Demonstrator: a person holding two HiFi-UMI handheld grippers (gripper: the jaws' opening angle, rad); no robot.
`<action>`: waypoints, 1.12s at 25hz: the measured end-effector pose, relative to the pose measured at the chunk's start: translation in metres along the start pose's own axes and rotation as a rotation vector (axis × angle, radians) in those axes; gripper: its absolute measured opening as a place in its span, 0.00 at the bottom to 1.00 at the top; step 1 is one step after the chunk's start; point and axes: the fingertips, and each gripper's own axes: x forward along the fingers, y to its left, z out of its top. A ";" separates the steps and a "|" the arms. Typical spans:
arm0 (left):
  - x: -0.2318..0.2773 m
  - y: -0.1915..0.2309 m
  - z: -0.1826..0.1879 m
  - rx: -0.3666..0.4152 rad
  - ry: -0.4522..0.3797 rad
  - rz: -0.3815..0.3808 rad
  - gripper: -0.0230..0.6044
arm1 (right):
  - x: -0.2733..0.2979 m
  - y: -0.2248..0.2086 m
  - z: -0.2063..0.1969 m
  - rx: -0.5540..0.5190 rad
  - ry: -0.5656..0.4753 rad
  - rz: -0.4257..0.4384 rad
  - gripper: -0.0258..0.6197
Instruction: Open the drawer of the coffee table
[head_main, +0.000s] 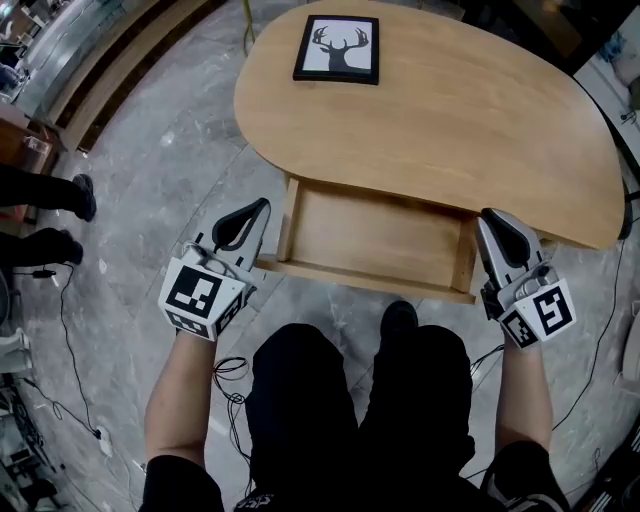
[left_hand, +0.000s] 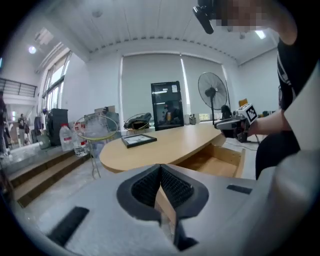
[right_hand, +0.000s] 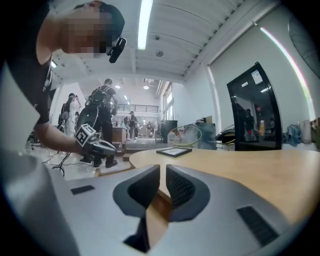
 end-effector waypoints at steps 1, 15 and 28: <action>0.002 0.002 0.012 0.020 -0.003 0.024 0.04 | -0.001 -0.005 0.010 0.009 -0.005 0.004 0.10; -0.009 -0.027 0.206 -0.144 0.048 0.053 0.04 | -0.021 -0.002 0.162 0.146 0.158 0.134 0.05; -0.074 -0.018 0.378 -0.194 0.092 0.064 0.04 | -0.013 0.024 0.306 0.051 0.256 0.238 0.05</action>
